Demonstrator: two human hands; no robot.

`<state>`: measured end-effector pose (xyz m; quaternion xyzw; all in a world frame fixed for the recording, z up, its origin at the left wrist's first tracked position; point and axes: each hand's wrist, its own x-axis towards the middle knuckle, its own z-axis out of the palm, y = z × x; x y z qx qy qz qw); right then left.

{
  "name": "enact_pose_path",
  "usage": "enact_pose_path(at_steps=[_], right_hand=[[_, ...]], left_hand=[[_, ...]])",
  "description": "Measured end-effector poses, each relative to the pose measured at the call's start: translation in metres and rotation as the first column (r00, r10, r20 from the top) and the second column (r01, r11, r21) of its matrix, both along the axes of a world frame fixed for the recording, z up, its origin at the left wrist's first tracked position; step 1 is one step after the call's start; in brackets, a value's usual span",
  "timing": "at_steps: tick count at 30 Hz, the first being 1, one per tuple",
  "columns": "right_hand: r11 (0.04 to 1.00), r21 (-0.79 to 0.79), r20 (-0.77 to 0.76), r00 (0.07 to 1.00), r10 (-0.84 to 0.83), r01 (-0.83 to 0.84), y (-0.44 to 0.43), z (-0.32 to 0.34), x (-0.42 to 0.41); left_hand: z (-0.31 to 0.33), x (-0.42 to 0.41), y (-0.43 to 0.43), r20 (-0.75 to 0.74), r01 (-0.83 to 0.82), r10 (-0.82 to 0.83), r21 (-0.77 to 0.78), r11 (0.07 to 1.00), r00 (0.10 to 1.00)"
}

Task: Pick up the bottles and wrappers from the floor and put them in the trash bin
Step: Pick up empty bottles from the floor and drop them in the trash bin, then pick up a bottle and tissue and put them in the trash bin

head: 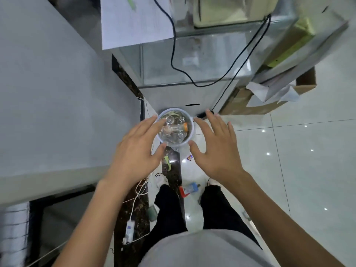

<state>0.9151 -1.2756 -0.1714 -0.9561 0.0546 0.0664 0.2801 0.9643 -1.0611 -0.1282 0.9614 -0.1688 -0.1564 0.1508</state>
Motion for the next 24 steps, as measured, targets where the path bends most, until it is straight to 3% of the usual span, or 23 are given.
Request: enact_pose_path(at_steps=[3,10,16,20,24], right_hand=[[0.999,0.035,0.039,0.999,-0.036,0.034,-0.016,0.030,-0.014],[0.998,0.005,0.061,0.996,-0.064,0.064,-0.022,0.058,-0.029],[0.953,-0.021,0.099,0.949,-0.300,0.303,-0.005,0.083,-0.060],[0.799,-0.059,0.135,0.798,-0.588,0.598,0.021,0.101,-0.109],[0.553,-0.073,0.146,0.558,-0.817,0.830,0.053,0.116,-0.154]], left_hand=[[0.028,-0.010,-0.013,0.054,-0.015,0.016,-0.013,1.000,0.998],[0.050,-0.016,-0.026,0.161,0.122,-0.129,0.052,0.991,0.979],[0.059,0.011,-0.027,0.157,0.340,-0.333,-0.018,0.940,0.930],[0.070,0.012,-0.052,0.121,0.529,-0.521,-0.041,0.848,0.845],[0.081,0.000,-0.087,0.184,0.751,-0.730,-0.091,0.655,0.659]])
